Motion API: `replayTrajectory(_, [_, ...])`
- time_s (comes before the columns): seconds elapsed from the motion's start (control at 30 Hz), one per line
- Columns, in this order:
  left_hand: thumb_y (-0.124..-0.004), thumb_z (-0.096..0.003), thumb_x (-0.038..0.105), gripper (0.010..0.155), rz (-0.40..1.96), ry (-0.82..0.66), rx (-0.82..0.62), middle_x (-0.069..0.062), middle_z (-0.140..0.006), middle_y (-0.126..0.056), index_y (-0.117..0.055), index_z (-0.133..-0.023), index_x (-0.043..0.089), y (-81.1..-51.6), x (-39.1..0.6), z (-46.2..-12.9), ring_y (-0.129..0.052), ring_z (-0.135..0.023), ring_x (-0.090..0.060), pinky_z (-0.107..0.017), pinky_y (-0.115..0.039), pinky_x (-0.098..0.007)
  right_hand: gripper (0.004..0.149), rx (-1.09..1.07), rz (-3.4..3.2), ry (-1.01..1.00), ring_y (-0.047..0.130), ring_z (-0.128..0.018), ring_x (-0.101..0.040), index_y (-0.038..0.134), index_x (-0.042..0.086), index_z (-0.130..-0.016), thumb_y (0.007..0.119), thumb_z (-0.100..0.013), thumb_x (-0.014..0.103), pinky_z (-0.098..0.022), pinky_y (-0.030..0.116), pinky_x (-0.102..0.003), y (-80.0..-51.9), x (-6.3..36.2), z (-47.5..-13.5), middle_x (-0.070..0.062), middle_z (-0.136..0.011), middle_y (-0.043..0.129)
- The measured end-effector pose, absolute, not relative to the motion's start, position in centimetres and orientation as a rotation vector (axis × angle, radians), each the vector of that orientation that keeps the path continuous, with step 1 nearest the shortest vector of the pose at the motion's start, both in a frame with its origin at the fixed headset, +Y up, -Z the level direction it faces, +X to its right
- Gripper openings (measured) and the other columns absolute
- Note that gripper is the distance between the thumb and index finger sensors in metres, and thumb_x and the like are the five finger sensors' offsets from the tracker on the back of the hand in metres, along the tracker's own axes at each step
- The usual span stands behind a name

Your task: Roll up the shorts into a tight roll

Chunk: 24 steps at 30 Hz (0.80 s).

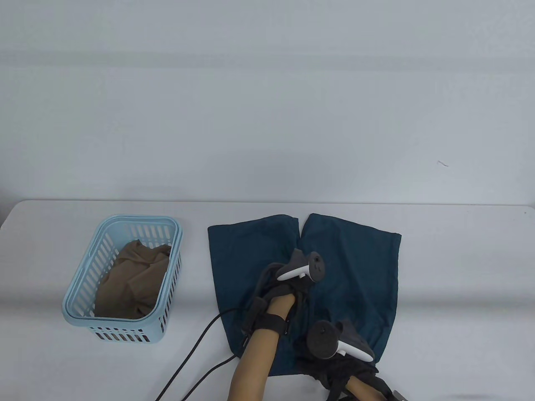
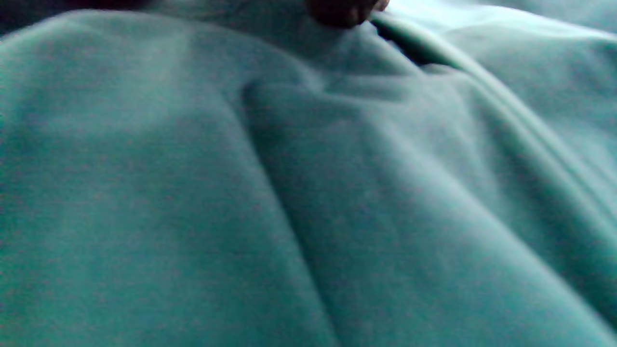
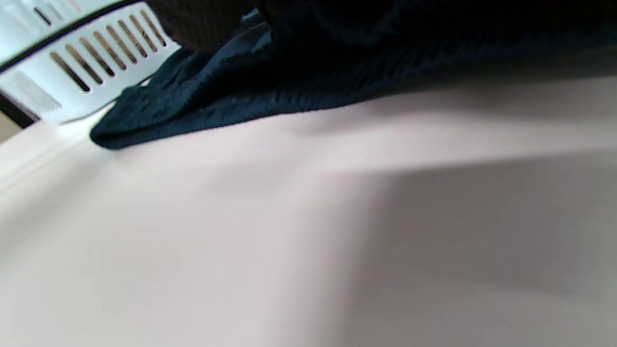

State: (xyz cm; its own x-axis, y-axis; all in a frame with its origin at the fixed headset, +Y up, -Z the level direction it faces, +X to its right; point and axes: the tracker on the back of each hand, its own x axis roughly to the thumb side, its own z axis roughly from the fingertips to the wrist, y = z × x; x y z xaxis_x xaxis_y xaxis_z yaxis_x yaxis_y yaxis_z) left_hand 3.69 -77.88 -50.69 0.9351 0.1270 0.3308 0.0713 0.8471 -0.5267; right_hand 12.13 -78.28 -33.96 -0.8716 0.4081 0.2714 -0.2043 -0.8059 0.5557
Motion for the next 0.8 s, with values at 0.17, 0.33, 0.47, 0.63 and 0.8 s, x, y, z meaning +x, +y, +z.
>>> replayTrajectory(0.17, [-0.06, -0.0569, 0.023, 0.054, -0.014, -0.352, -0.52, -0.009, -0.117, -0.026, -0.038, -0.105, 0.03, -78.1, 3.9, -50.3, -0.035, -0.107, -0.042, -0.074, -0.037, -0.067, 0.059, 0.525, 2.716, 0.731, 0.039, -0.1, -0.035, 0.047, 0.015, -0.106, 0.06, -0.055, 0.041, -0.073, 0.037, -0.063, -78.2, 11.6, -33.8, -0.011, -0.112, 0.039])
replayTrajectory(0.33, [-0.061, -0.0569, 0.025, 0.054, -0.045, -0.337, -0.508, -0.01, -0.116, -0.027, -0.036, -0.105, 0.03, -78.1, 4.1, -50.0, -0.037, -0.106, -0.043, -0.073, -0.041, -0.067, 0.056, 0.49, 2.732, 0.701, 0.043, -0.1, -0.035, 0.053, 0.015, -0.104, 0.06, -0.055, 0.039, -0.072, 0.037, -0.064, -78.1, 12.1, -33.7, -0.011, -0.111, 0.043])
replayTrajectory(0.47, [-0.063, -0.0565, 0.027, 0.056, -0.081, -0.322, -0.483, -0.012, -0.115, -0.029, -0.036, -0.105, 0.029, -78.0, 4.2, -49.7, -0.041, -0.104, -0.043, -0.073, -0.041, -0.067, 0.051, 0.439, 2.75, 0.681, 0.044, -0.101, -0.034, 0.057, 0.017, -0.102, 0.06, -0.055, 0.036, -0.071, 0.033, -0.067, -77.9, 13.3, -33.5, -0.008, -0.11, 0.047])
replayTrajectory(0.63, [-0.063, -0.0561, 0.03, 0.056, -0.119, -0.298, -0.479, -0.015, -0.114, -0.033, -0.036, -0.106, 0.027, -77.9, 4.3, -49.5, -0.046, -0.102, -0.043, -0.073, -0.041, -0.067, 0.048, 0.367, 2.757, 0.688, 0.045, -0.103, -0.034, 0.06, 0.017, -0.101, 0.06, -0.056, 0.034, -0.07, 0.03, -0.07, -77.7, 14.8, -33.5, -0.006, -0.111, 0.049])
replayTrajectory(0.8, [-0.064, -0.056, 0.031, 0.057, -0.15, -0.288, -0.469, -0.019, -0.112, -0.036, -0.038, -0.106, 0.022, -77.8, 4.8, -49.1, -0.049, -0.101, -0.044, -0.072, -0.035, -0.07, 0.048, 0.3, 2.767, 0.727, 0.042, -0.105, -0.036, 0.059, 0.016, -0.101, 0.058, -0.057, 0.033, -0.068, 0.023, -0.073, -77.5, 15.8, -33.4, -0.007, -0.112, 0.047])
